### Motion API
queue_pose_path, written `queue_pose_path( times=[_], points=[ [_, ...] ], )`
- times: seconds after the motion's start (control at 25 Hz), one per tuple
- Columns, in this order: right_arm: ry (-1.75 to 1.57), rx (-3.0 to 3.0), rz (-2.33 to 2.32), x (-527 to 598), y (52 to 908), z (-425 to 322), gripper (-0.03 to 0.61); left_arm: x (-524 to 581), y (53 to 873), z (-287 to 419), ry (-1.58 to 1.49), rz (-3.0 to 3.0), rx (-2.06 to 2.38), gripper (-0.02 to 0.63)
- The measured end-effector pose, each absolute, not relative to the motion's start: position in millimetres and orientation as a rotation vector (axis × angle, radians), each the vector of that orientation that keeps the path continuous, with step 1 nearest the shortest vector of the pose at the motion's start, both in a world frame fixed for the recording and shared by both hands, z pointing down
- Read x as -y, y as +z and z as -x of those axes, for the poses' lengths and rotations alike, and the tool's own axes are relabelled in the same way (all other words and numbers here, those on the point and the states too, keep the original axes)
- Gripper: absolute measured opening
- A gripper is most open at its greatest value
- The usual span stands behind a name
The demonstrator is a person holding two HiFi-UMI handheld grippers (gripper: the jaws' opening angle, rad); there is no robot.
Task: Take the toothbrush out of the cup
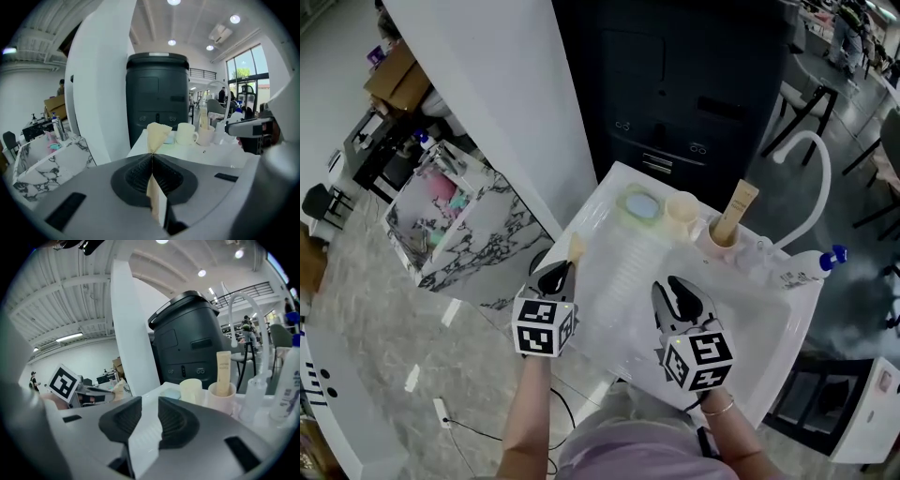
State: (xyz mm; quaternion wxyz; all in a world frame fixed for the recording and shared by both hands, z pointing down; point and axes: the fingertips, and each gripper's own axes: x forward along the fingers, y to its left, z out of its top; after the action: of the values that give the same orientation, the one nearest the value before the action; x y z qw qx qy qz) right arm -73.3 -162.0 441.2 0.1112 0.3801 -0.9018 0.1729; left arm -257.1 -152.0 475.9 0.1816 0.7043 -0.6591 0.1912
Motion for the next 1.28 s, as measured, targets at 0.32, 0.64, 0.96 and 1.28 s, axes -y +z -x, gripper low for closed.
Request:
queue_pose_path(
  times=[0.32, 0.64, 0.96, 1.28],
  points=[
    [0.53, 2.614, -1.174, 172.9, 449.1, 57.8, 0.109, 183.1, 531.0, 244.2, 0.763, -1.955, 1.768, 0.006],
    [0.565, 2.562, -1.24, 184.4, 457.4, 32.5, 0.107, 211.2, 578.0, 234.5, 0.982, -1.879, 1.683, 0.006],
    [0.578, 2.528, -1.285, 186.7, 461.3, 16.1, 0.107, 216.8, 605.9, 229.0, 1.099, -1.837, 1.631, 0.006],
    [0.542, 2.522, -1.357, 186.1, 447.1, -1.6, 0.106, 231.6, 546.0, 208.6, 0.925, -1.999, 1.764, 0.155]
  ],
)
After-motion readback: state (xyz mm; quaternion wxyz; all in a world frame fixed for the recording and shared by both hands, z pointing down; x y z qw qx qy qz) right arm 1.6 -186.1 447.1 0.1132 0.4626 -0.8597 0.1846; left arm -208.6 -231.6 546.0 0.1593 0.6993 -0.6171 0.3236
